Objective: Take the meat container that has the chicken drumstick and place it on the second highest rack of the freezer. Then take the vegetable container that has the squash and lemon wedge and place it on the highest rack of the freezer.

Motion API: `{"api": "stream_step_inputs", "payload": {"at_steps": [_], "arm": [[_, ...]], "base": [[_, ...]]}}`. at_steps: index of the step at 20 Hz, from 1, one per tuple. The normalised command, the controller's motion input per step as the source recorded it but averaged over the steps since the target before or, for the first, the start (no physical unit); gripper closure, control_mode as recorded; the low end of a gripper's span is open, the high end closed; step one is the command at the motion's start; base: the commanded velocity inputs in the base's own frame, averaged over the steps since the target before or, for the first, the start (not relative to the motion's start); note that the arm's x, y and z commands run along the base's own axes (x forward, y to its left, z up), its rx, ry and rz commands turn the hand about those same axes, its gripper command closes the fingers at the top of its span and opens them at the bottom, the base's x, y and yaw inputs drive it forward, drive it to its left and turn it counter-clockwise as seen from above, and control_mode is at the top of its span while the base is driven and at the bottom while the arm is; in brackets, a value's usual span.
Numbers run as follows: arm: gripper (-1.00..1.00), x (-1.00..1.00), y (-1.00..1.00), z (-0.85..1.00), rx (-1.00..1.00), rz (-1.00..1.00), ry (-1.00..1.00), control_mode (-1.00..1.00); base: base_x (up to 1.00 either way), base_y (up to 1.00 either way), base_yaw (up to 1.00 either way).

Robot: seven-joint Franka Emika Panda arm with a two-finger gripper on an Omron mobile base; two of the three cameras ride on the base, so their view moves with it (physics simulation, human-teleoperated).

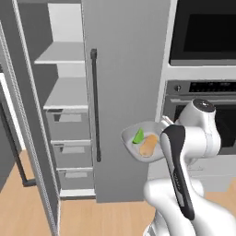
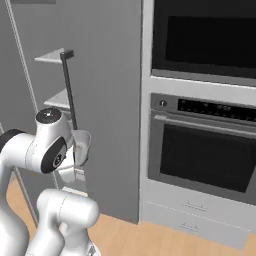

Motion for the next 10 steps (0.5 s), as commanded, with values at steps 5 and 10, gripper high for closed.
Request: {"api": "stream_step_inputs", "payload": {"at_steps": [5,10], "arm": [[1.00,0.00,0.00,0.00,0.00,0.00,0.00,1.00],[1.00,0.00,0.00,0.00,0.00,0.00,0.00,1.00]], "base": [[-0.03,1.00,-0.55],[-0.19,1.00,-0.42]]}}
